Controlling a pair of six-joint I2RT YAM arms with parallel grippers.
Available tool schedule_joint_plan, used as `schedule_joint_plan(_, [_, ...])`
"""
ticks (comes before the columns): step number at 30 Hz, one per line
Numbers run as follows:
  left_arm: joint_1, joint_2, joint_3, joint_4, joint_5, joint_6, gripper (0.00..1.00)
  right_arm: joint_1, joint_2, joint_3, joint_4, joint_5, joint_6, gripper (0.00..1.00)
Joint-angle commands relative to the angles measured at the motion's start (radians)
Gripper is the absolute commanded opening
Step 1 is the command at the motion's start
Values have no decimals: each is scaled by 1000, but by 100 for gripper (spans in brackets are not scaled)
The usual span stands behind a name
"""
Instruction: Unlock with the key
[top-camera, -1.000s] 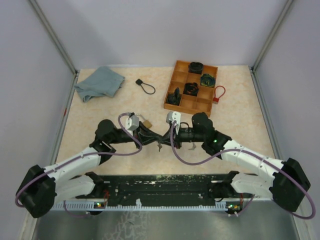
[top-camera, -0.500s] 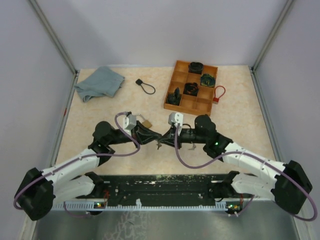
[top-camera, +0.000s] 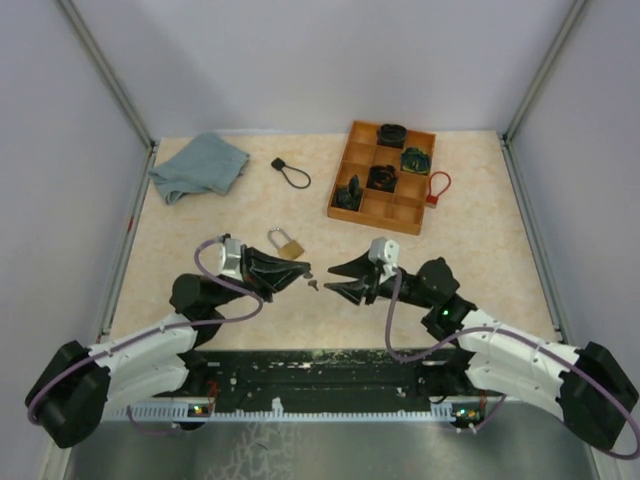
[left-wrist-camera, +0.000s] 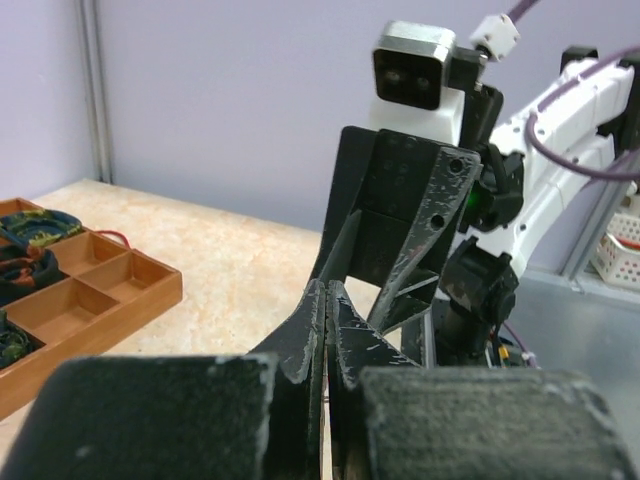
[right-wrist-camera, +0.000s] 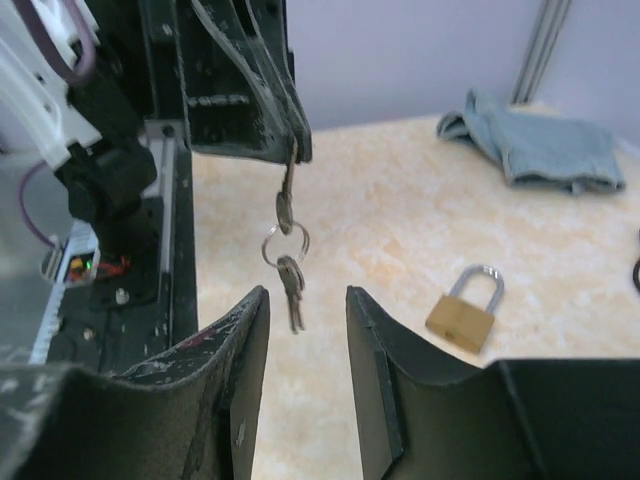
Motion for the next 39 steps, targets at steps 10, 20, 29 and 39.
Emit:
schedule_joint_plan(10, [-8,138,-41,432,-138,-212,0,-1,131,-30,623,-22,235,38])
schedule_joint_plan(20, [-12,222,-43,595,-146,-274,0,-1,231,-22,757,20,286,32])
schedule_joint_plan(29, [-15,205,-40,602,-148,-275,0,-1,274,-56,751,77,264,27])
schedule_joint_plan(39, [-15,194,-23,603,-137,-277,0,0,347,-27,779,-11,294,24])
